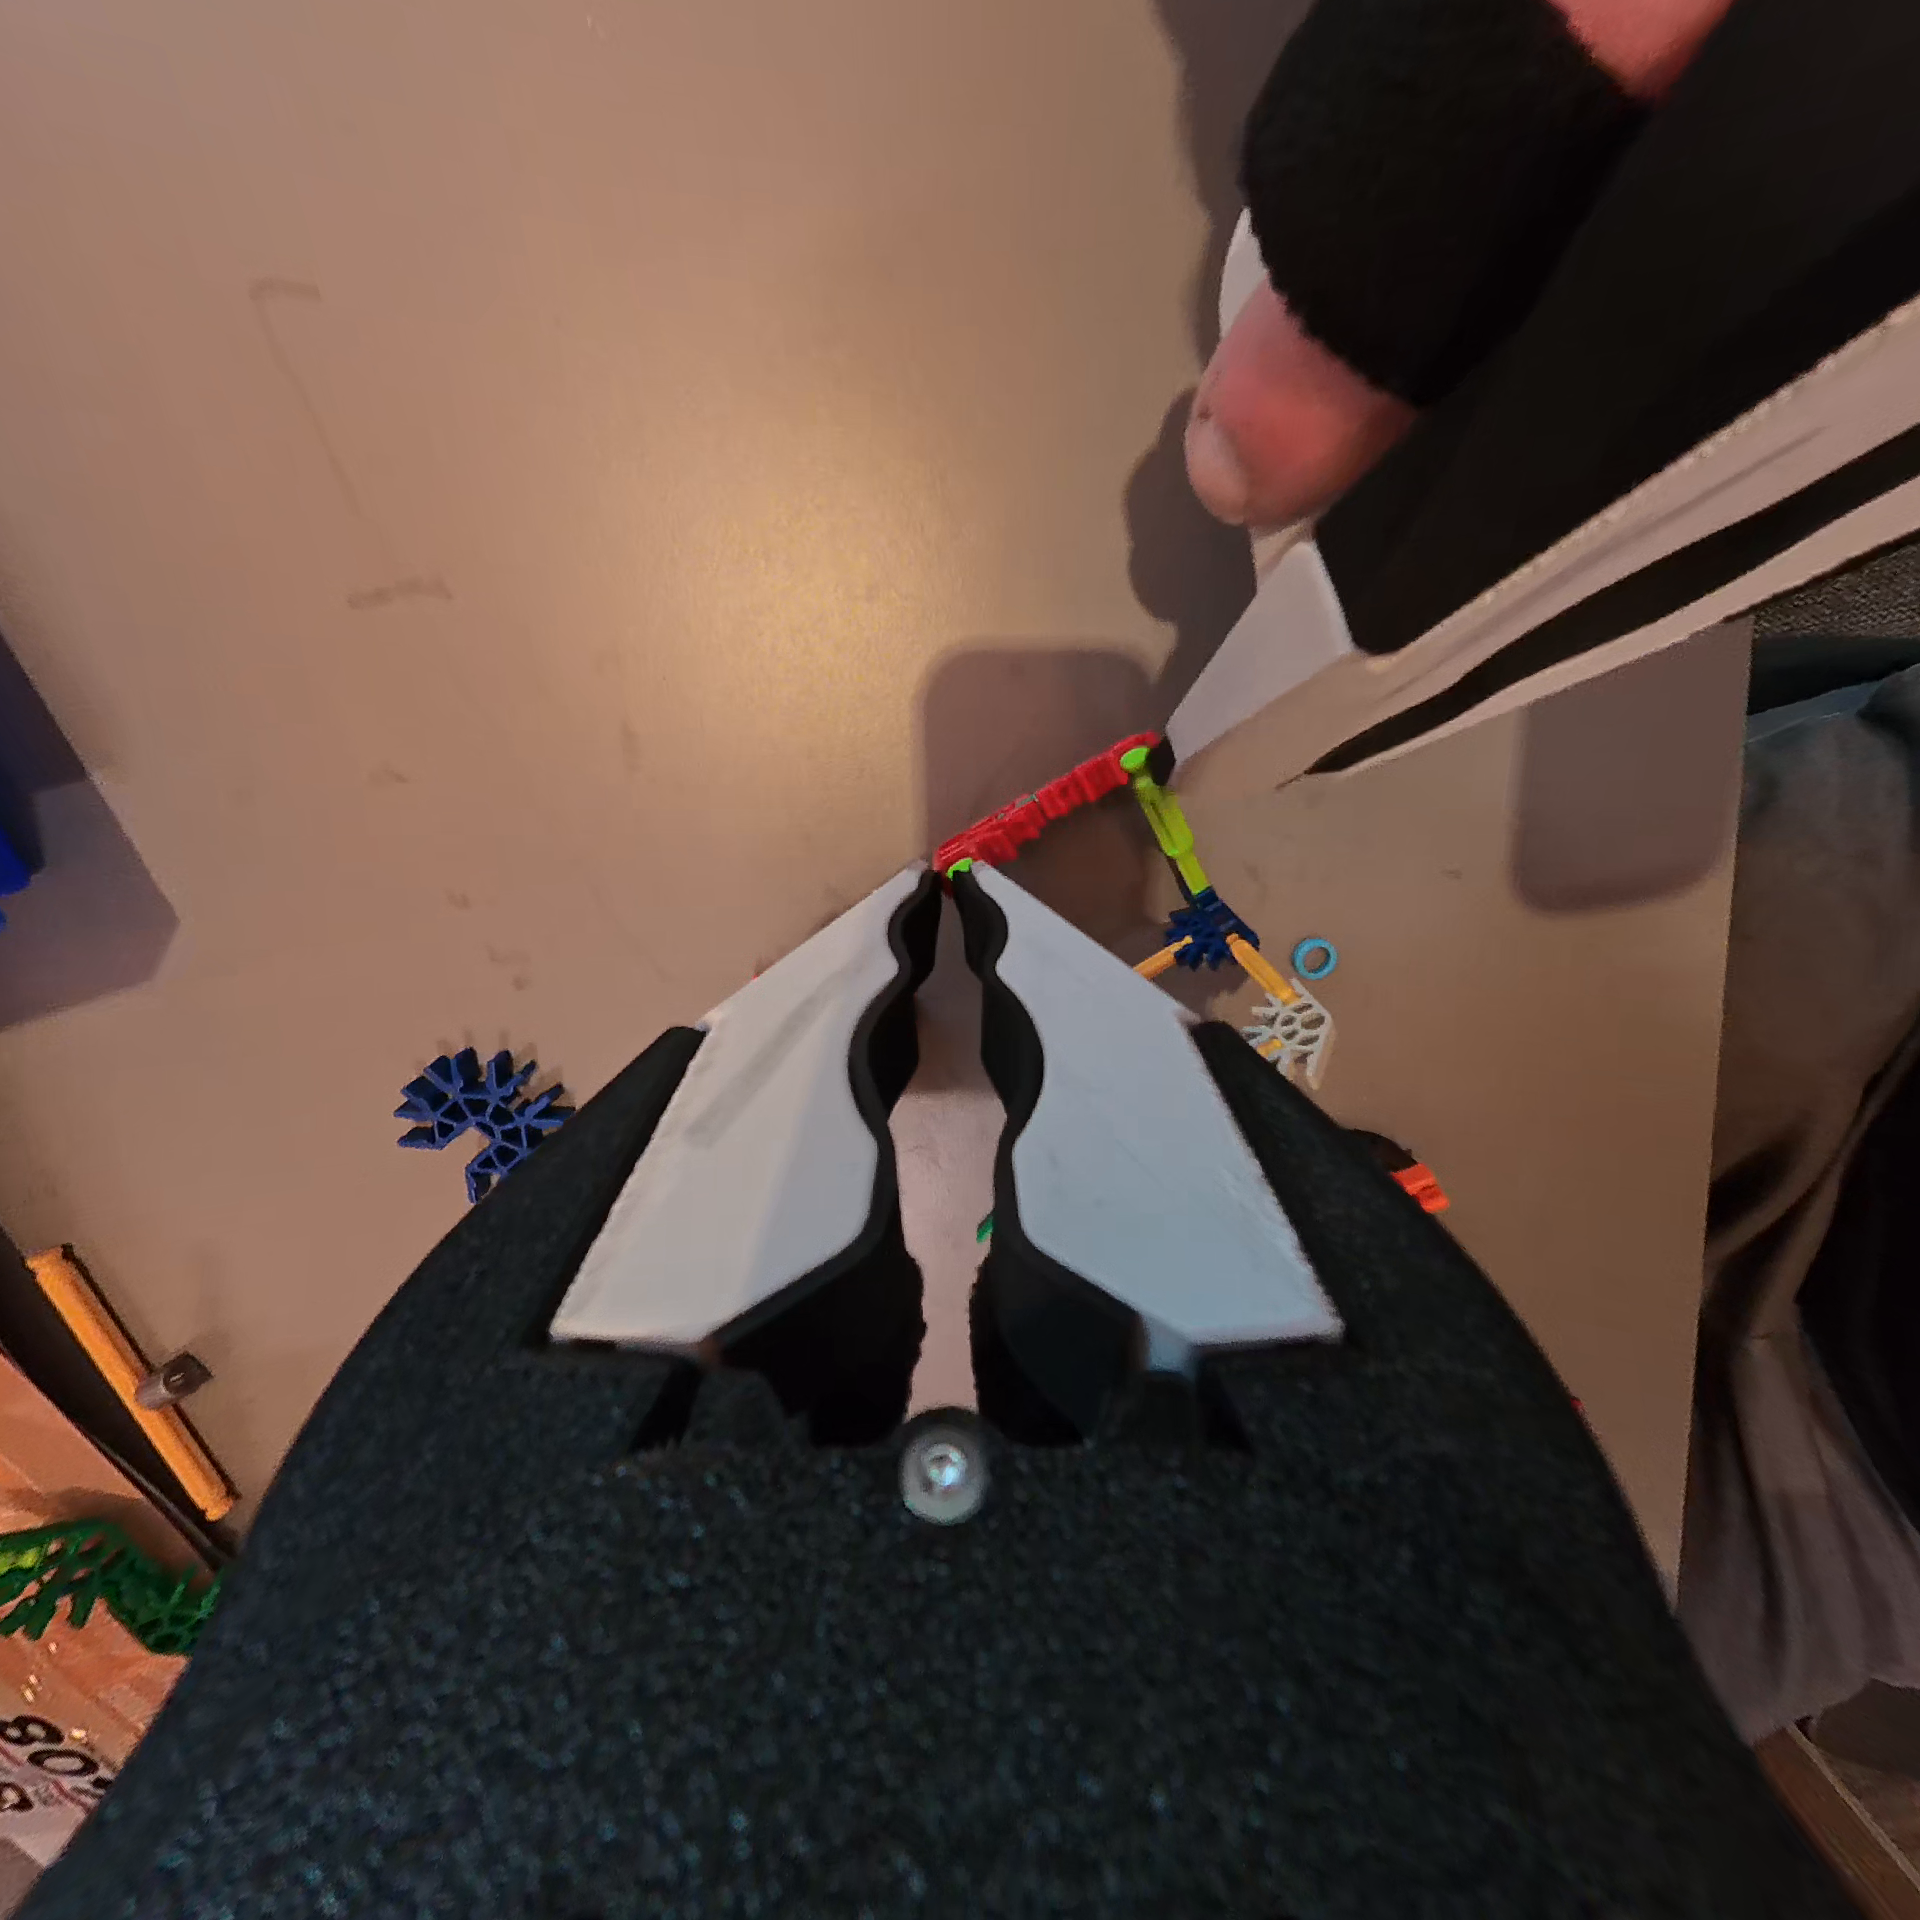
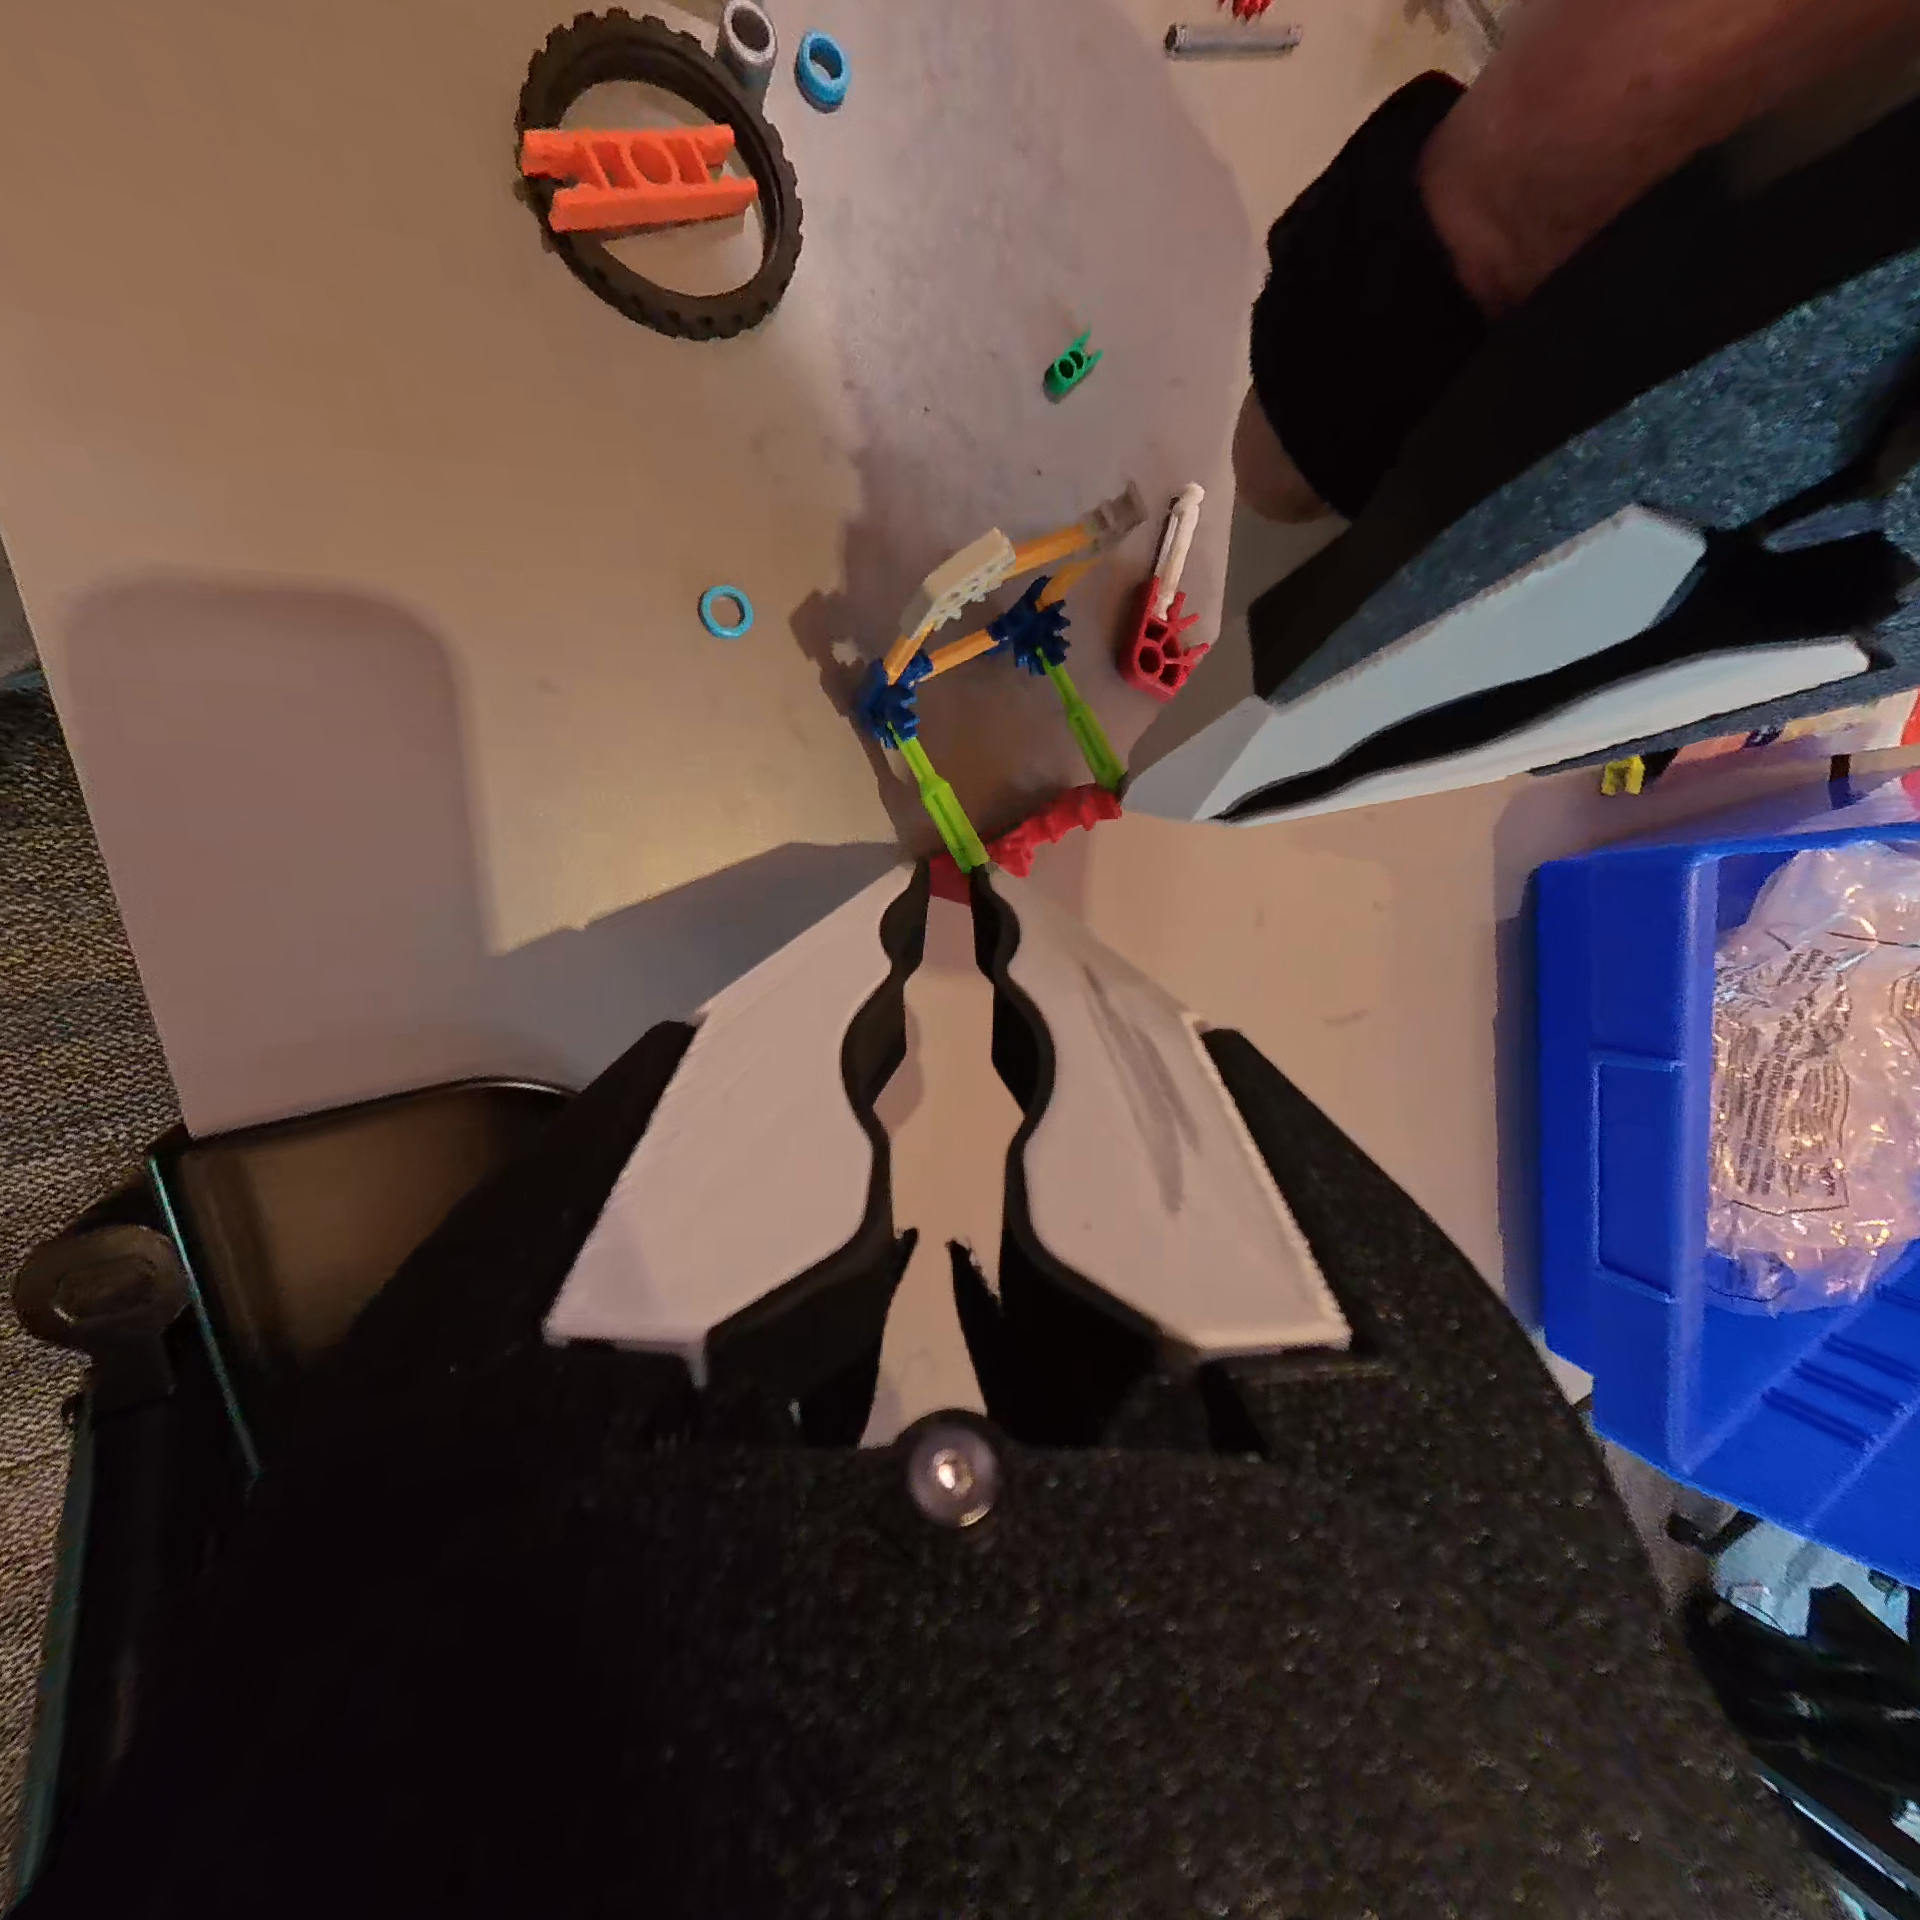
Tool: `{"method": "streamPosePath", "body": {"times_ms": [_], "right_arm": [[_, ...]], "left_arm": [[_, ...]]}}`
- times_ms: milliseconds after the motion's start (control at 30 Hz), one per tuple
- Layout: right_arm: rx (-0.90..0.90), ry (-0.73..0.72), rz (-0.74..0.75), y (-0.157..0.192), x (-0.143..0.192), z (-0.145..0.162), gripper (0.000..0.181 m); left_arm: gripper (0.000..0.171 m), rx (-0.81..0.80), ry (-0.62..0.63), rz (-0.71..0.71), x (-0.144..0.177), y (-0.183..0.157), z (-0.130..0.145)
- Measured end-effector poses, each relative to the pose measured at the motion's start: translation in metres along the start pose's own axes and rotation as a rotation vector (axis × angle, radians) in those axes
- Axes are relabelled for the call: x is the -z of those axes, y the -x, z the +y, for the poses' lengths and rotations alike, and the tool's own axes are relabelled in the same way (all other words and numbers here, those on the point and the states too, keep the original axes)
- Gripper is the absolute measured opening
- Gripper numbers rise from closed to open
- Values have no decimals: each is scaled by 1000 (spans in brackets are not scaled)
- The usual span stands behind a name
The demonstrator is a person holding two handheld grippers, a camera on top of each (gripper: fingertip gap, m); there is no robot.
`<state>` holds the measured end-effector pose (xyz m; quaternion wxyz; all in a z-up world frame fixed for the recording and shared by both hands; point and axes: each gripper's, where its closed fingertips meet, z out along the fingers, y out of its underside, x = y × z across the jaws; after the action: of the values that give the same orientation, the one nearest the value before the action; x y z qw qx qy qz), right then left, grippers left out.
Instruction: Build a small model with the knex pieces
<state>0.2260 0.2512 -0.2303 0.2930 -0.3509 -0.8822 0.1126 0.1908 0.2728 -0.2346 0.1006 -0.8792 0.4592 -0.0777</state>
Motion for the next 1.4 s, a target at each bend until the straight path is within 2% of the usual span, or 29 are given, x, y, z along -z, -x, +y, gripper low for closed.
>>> {"method": "streamPosePath", "body": {"times_ms": [700,900,1033,1400], "right_arm": [[-38,-12,-39,0,-2,0,0],[-58,-22,-58,1,-3,-1,1],[-54,-21,-70,5,-2,-4,9],[-32,4,-26,0,8,1,8]], "left_arm": [[1,-13,3,8,-1,0,-6],[1,-18,6,-3,-2,0,-10],[1,-30,12,-16,-3,1,-11],[1,-50,-18,-23,-3,-1,-15]]}}
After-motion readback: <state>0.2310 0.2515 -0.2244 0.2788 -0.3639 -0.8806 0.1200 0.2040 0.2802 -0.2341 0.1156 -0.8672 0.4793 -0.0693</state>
